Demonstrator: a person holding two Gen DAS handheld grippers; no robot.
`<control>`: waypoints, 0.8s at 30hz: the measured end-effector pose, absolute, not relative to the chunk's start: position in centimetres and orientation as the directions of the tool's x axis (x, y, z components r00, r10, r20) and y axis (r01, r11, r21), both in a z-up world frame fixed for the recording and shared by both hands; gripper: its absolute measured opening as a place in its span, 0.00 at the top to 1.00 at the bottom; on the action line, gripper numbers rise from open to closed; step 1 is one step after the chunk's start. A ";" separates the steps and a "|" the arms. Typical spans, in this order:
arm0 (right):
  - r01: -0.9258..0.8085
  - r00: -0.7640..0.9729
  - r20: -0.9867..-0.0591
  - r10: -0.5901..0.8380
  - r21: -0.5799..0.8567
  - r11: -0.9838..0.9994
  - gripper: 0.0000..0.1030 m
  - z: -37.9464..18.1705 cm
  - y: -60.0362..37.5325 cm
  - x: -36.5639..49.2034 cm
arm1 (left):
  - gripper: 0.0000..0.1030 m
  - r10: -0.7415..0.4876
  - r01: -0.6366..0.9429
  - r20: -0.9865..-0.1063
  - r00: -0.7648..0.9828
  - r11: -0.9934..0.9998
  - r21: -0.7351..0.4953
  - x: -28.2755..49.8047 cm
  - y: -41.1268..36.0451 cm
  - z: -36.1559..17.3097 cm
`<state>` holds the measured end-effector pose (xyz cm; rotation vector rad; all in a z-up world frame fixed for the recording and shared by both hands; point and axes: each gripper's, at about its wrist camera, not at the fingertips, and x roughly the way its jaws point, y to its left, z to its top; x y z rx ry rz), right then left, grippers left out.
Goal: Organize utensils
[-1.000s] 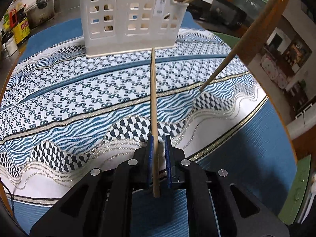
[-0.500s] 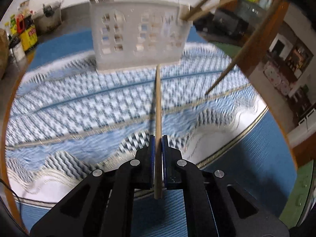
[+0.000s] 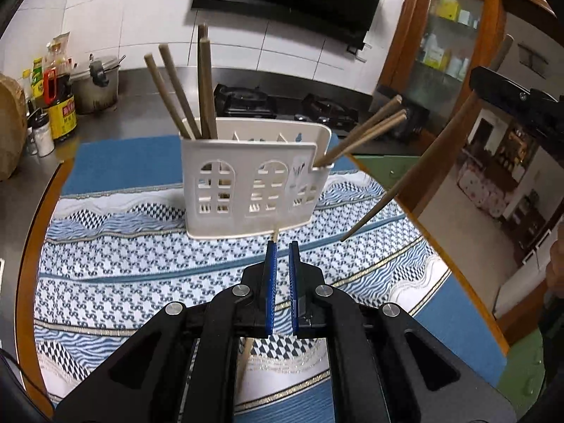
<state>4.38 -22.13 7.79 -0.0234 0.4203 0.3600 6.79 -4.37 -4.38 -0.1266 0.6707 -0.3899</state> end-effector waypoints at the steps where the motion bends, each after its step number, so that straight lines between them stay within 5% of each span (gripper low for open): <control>1: -0.348 0.851 -0.401 0.338 0.052 0.936 0.93 7.9 -22.2 4.4 | 0.95 -0.390 0.311 -0.582 0.713 0.921 -0.236 6.9 -4.3 -4.3; 8: -0.349 0.852 -0.398 0.339 0.051 0.936 0.93 7.9 -22.3 4.3 | 0.95 -0.390 0.335 -0.678 0.623 0.916 -0.220 7.0 -4.4 -6.8; 18: -0.357 0.846 -0.405 0.348 0.055 0.932 0.93 7.4 -22.3 4.4 | 0.77 -0.320 0.312 -0.800 0.507 0.934 -0.175 6.6 -4.0 -12.8; 24: -0.361 0.842 -0.411 0.349 0.051 0.931 0.93 7.3 -21.8 4.3 | 0.77 -0.290 0.320 -0.834 0.469 0.936 -0.146 6.5 -3.8 -15.1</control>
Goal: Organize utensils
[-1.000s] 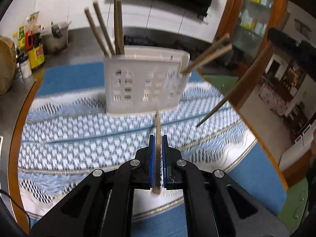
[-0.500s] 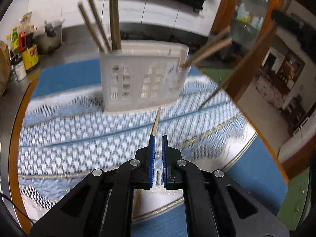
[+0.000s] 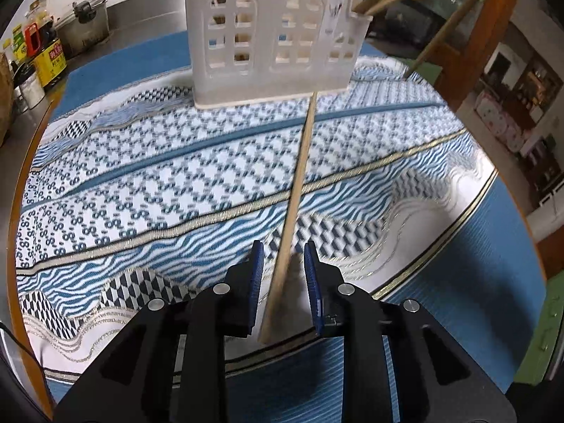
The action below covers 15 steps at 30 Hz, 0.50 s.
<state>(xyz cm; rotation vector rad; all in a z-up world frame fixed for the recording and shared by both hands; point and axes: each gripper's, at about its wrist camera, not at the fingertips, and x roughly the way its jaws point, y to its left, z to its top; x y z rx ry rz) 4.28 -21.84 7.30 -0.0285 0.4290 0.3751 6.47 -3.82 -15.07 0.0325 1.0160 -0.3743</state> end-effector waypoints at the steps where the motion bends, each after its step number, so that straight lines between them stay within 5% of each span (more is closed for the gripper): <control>1: -0.361 0.842 -0.412 0.349 0.052 0.931 0.93 7.3 -21.8 4.3 | 0.77 -0.293 0.325 -0.838 0.461 0.934 -0.148 6.4 -3.8 -15.3; 15: -0.358 0.840 -0.415 0.350 0.059 0.932 0.93 7.3 -21.9 4.4 | 0.94 -0.243 0.336 -0.842 0.482 0.939 -0.078 5.9 -4.3 -15.2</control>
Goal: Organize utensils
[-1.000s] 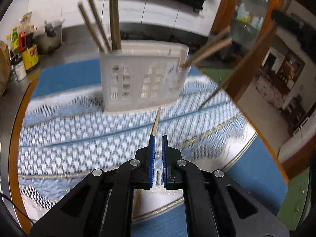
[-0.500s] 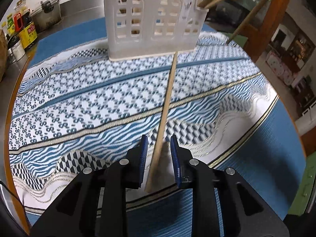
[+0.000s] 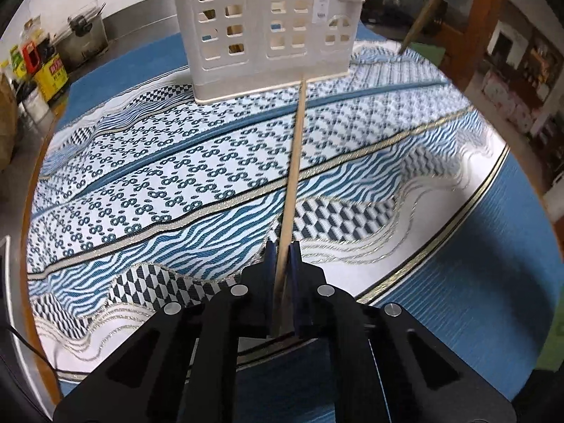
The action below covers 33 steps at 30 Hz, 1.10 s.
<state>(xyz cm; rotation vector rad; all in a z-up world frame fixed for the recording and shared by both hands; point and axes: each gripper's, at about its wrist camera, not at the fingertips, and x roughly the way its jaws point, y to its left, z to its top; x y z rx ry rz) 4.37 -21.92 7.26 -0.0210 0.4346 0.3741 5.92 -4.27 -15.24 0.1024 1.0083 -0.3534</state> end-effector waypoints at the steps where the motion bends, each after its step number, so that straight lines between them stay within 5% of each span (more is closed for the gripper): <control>1: -0.357 0.841 -0.415 0.348 0.060 0.932 0.93 7.3 -21.9 4.4 | 0.94 -0.259 0.327 -0.832 0.490 0.940 -0.099 5.9 -4.0 -14.7; 19: -0.351 0.859 -0.377 0.347 0.061 0.934 0.93 8.5 -22.3 4.6 | 0.94 -0.415 0.330 -0.614 0.671 0.909 -0.253 7.2 -3.1 -4.8; 33: -0.355 0.859 -0.374 0.349 0.054 0.933 0.93 8.7 -22.5 4.8 | 0.94 -0.376 0.330 -0.717 0.588 0.920 -0.212 7.2 -2.8 -8.1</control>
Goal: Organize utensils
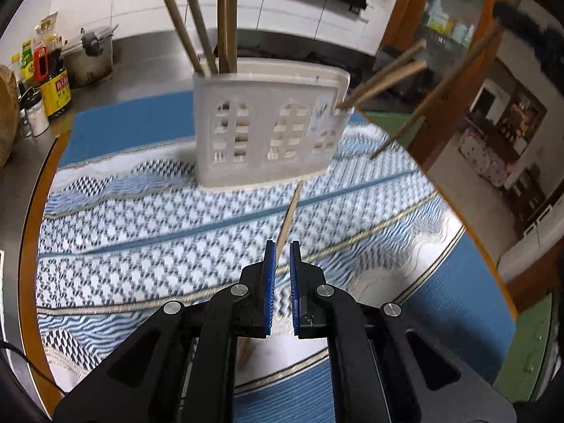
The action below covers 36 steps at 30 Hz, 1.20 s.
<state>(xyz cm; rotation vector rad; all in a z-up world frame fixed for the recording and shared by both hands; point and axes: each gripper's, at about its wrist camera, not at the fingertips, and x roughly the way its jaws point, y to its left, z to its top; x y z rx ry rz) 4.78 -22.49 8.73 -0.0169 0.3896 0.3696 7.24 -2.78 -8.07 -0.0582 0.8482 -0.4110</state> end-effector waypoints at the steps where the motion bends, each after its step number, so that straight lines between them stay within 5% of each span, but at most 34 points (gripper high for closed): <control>1: -0.357 0.859 -0.374 0.350 0.054 0.933 0.93 8.7 -22.5 4.8 | 0.91 -0.369 0.329 -0.730 0.575 0.921 -0.206 7.0 -2.7 -8.7; 9: -0.361 0.853 -0.384 0.355 0.059 0.931 0.93 8.4 -22.1 5.0 | 0.89 -0.344 0.330 -0.790 0.507 0.924 -0.192 6.1 -2.2 -11.9; 13: -0.363 0.849 -0.388 0.358 0.063 0.930 0.93 8.2 -22.0 4.8 | 0.76 -0.333 0.341 -0.808 0.486 0.923 -0.175 5.9 -2.1 -12.6; 36: -0.383 0.820 -0.424 0.385 0.093 0.919 0.93 6.4 -21.2 5.6 | 0.75 -0.312 0.389 -0.859 0.405 0.909 -0.146 5.2 -1.0 -15.2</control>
